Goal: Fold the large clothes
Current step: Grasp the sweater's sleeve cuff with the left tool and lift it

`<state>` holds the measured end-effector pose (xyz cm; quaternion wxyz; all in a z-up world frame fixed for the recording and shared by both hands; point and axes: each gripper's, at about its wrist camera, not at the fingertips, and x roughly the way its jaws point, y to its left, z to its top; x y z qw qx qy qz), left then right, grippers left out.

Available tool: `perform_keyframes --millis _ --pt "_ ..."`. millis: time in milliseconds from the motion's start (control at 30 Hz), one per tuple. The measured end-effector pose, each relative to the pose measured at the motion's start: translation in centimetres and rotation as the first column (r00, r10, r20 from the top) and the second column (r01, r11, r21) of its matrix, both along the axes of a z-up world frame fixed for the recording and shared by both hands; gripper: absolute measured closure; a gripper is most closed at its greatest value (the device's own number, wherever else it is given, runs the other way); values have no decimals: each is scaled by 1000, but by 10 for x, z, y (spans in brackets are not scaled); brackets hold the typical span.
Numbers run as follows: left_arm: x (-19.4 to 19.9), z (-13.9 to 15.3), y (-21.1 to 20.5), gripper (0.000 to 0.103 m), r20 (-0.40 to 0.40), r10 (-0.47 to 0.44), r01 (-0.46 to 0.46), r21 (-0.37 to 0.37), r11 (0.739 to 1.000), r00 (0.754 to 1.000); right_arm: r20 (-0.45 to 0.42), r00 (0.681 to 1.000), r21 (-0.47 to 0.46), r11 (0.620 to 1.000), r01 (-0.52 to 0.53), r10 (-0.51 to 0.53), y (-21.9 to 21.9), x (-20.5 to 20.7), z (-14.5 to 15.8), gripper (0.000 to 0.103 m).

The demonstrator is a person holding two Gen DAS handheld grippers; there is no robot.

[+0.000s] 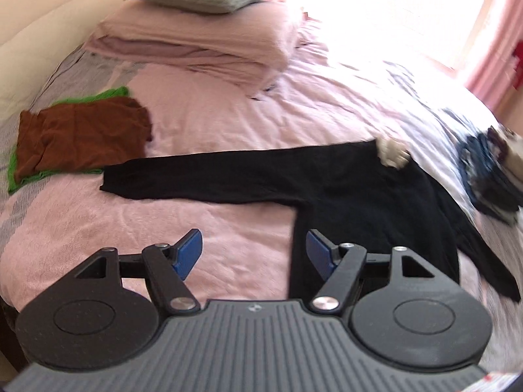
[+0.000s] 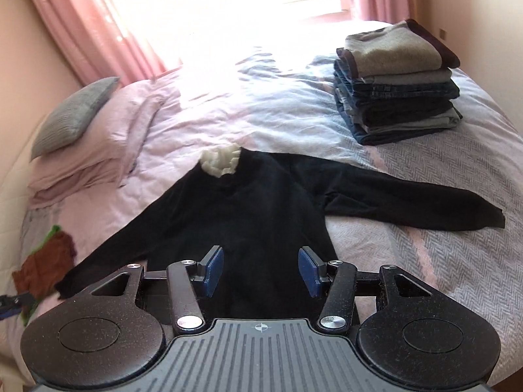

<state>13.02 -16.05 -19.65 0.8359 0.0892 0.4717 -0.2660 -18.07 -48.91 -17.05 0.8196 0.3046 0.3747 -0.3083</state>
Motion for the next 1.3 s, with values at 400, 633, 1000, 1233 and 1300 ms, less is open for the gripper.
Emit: perform_keyframes --millis 400,633,1000,1233,1300 --pt "170 -152 81 38 -228 418 -467 -234 853 879 -158 973 33 984 176 -168 -34 54 -84 55" --pt "215 -232 117 40 -342 573 -660 -252 708 744 -236 942 19 968 250 -239 -42 52 -127 55" --pt "225 -265 115 83 -337 616 -702 -303 645 712 -311 919 52 961 271 -242 -34 37 -178 55" --pt "208 -207 87 98 -118 605 -608 -306 732 787 -296 924 -9 968 251 -242 -43 20 -173 55" --pt "191 -169 58 98 -5 522 -493 -336 802 853 -278 924 -12 963 269 -261 -52 10 -172 55"
